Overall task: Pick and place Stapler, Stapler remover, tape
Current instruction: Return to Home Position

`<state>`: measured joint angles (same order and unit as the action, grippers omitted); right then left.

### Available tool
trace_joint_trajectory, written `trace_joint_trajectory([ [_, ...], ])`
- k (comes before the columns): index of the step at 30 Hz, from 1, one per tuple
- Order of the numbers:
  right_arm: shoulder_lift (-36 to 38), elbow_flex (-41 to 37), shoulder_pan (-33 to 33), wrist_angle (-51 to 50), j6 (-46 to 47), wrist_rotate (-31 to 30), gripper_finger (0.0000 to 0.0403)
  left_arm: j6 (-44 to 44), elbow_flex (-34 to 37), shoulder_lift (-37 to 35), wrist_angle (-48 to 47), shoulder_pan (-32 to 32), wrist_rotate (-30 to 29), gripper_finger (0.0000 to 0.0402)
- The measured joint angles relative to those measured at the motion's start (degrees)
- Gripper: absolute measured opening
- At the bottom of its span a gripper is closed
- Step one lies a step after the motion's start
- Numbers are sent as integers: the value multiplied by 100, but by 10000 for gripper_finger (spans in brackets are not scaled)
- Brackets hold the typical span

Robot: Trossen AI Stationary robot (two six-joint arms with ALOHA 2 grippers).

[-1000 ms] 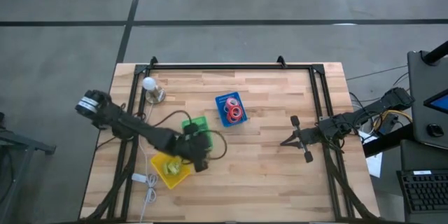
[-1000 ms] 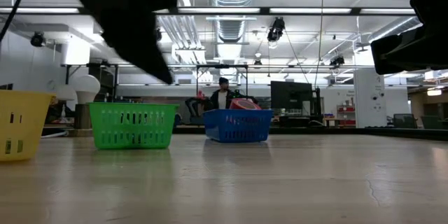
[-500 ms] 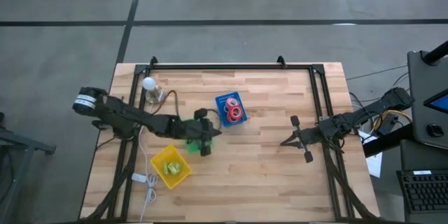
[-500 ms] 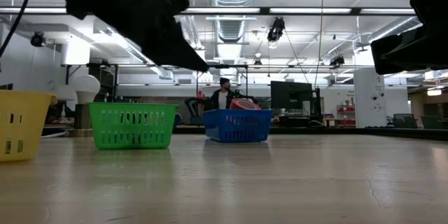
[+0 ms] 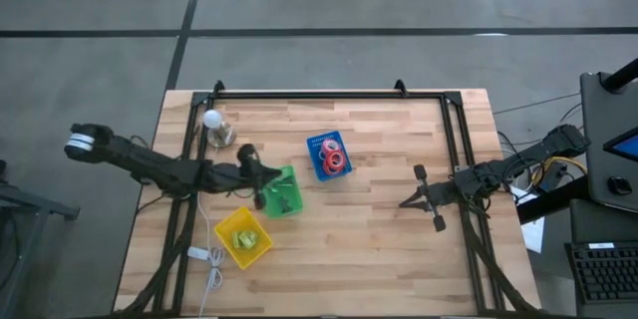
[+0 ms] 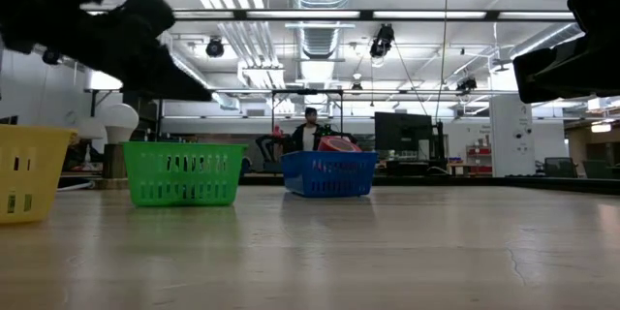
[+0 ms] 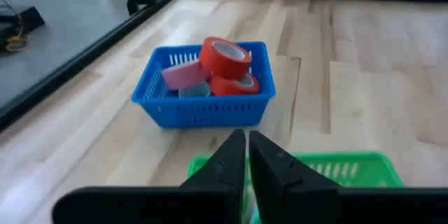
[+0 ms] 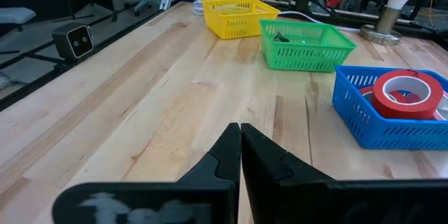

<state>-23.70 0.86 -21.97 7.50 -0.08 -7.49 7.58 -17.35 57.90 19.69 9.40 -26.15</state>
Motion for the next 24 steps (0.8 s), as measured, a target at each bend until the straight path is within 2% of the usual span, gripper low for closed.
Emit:
trace_joint_trajectory([
  [4,-2,0,-1,4,-54,-2,9,130,645,-752,588,69,132,31],
  [8,44,0,19,289,-86,-271,9,-245,1183,-1430,1275,105,753,30],
  [10,78,17,31,367,44,-504,9,-305,1377,-1755,1279,105,857,28],
  [13,159,48,27,293,93,-490,8,-307,1639,-2144,1280,105,870,28],
  [17,395,79,48,169,13,-361,9,-316,1675,-2557,836,105,872,32],
  [24,1075,79,137,-250,247,9,8,-606,1684,-2951,725,108,872,28],
])
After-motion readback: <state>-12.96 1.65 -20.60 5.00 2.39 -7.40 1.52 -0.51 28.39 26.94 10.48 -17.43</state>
